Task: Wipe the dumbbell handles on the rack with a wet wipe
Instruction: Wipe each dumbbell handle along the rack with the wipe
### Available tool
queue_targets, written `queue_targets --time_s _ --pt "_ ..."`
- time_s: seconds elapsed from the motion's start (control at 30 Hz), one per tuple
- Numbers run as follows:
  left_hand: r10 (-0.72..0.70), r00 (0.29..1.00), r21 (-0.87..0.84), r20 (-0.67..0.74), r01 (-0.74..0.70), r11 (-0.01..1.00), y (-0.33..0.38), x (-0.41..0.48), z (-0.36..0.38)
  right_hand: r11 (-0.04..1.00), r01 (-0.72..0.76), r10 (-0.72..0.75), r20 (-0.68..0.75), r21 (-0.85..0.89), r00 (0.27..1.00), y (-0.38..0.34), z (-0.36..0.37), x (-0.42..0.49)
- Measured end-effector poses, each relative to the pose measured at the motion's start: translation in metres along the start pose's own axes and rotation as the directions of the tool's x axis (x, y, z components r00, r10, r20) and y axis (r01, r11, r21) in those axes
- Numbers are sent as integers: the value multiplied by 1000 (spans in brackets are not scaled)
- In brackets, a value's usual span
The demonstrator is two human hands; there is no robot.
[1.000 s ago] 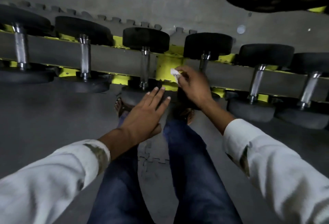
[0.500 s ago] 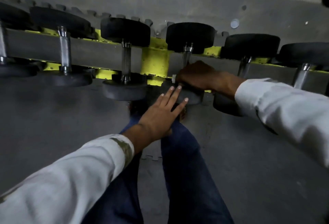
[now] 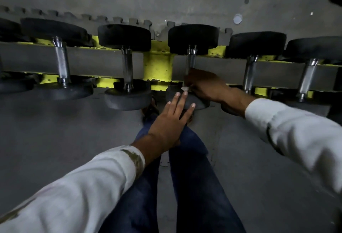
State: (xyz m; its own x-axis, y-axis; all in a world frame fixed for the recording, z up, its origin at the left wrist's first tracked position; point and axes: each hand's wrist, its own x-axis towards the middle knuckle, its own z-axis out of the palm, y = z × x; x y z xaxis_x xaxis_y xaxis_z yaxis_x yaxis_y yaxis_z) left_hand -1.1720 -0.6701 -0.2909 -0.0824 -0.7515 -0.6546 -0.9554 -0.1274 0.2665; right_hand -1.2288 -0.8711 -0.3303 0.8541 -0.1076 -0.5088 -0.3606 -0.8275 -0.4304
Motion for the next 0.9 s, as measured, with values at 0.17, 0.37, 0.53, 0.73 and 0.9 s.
queue_targets --time_s 0.17,0.37,0.53,0.73,0.9 --pt "32 999 -9 -23 -32 999 -4 2 5 870 -415 419 47 265 907 21 31 0" --pt "75 996 1 -41 -75 997 -13 4 13 599 -536 465 286 595 838 30 29 29" --pt "95 995 15 7 -95 995 -16 1 5 684 -588 546 231 432 805 25 31 13" --pt "89 996 41 23 -90 995 -15 2 3 926 -254 292 -101 279 951 6 27 -5" --pt "78 997 58 9 -78 995 -14 3 9 846 249 -238 85 -471 968 -7 0 36"
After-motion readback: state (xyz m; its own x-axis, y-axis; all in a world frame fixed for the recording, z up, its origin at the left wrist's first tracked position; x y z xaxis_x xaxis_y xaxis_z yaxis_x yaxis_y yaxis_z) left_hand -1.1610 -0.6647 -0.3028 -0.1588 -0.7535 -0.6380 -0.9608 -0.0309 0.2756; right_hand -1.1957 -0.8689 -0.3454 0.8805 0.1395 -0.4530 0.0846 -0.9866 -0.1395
